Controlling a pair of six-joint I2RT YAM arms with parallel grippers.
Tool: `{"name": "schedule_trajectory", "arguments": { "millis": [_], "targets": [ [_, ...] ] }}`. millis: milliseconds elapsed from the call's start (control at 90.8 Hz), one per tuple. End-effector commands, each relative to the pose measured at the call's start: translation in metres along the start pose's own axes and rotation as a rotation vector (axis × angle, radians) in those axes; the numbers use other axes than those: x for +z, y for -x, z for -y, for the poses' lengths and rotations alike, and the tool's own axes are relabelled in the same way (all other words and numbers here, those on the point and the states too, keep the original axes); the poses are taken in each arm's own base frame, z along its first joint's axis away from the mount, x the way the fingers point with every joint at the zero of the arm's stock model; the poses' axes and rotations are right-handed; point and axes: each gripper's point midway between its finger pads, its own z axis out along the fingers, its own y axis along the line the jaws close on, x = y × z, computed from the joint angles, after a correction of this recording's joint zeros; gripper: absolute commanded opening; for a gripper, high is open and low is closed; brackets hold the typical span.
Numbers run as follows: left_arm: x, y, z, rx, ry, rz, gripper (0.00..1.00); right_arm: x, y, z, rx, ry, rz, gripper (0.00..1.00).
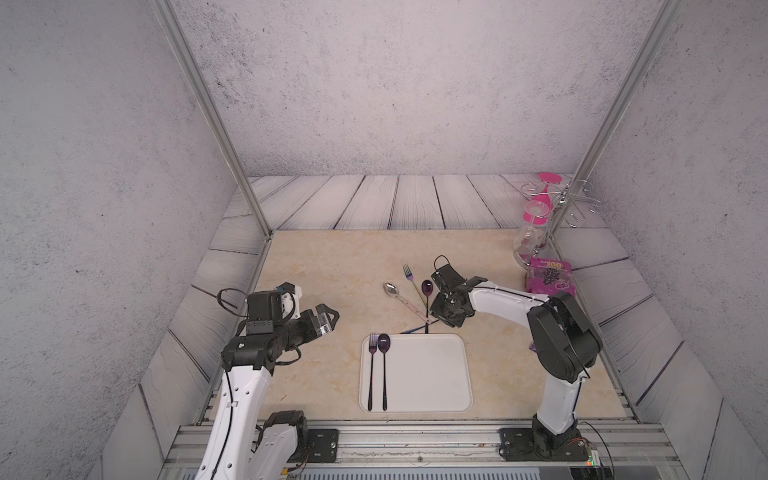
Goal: Set the spoon and fork side by side
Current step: Pick up the fork at the center of the board.
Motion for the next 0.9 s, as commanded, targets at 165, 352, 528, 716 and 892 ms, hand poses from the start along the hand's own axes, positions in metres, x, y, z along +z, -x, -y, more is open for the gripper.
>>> {"name": "schedule_trajectory", "arguments": {
  "millis": [165, 352, 528, 716, 892],
  "targets": [
    [0.002, -0.001, 0.003, 0.023, -0.019, -0.004, 0.99, 0.015, 0.002, 0.000, 0.087, -0.014, 0.006, 0.34],
    [0.002, -0.001, 0.004, 0.026, -0.021, -0.005, 0.99, 0.022, 0.003, 0.007, 0.135, -0.024, 0.021, 0.24],
    [0.002, -0.002, 0.004, 0.027, -0.021, -0.006, 0.99, 0.022, 0.013, 0.008, 0.173, -0.026, 0.059, 0.19],
    [0.001, -0.001, 0.005, 0.029, -0.023, -0.005, 0.99, 0.020, 0.023, 0.007, 0.202, -0.009, 0.102, 0.10],
    [0.001, -0.001, 0.005, 0.029, -0.021, -0.003, 0.99, 0.020, 0.039, 0.006, 0.226, 0.010, 0.143, 0.03]
  ]
}}
